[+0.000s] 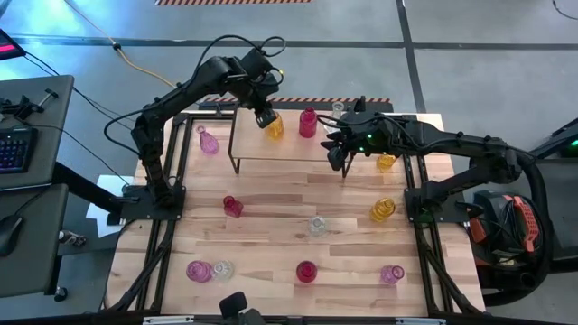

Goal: Sort vases onto shelf
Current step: Put the bottom left yellow vase on the shelf, then put the top purple vase on the shelf

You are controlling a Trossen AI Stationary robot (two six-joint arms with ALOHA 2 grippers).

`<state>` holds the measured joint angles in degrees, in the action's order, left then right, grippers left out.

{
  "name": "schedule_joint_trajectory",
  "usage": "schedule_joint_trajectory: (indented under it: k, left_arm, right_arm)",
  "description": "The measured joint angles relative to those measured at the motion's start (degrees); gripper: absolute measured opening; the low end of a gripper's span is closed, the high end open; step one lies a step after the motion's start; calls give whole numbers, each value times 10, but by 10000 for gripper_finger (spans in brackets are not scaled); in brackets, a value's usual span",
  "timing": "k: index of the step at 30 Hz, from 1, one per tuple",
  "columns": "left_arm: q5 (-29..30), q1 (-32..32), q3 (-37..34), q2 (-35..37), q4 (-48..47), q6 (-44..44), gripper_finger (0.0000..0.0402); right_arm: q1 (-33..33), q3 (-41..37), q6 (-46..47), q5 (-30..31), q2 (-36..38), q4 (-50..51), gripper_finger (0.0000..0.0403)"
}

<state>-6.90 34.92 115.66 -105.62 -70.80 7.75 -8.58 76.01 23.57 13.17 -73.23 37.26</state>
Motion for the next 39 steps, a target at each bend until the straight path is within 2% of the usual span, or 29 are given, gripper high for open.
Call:
schedule_joint_trajectory:
  k: [15,27,32,39]
  left_arm:
    - [0,-1,0,2,17,0,69]
    - [-5,-1,-1,64,27,4,70]
    - [-17,-16,-1,95,-17,5,70]
    - [-18,-52,-1,115,-161,19,70]
  right_arm:
    - [0,0,0,0,0,-8,140]
    - [0,0,0,0,0,-19,140]
    - [0,0,21,-1,0,-10,140]
    - [0,0,36,-33,0,12,140]
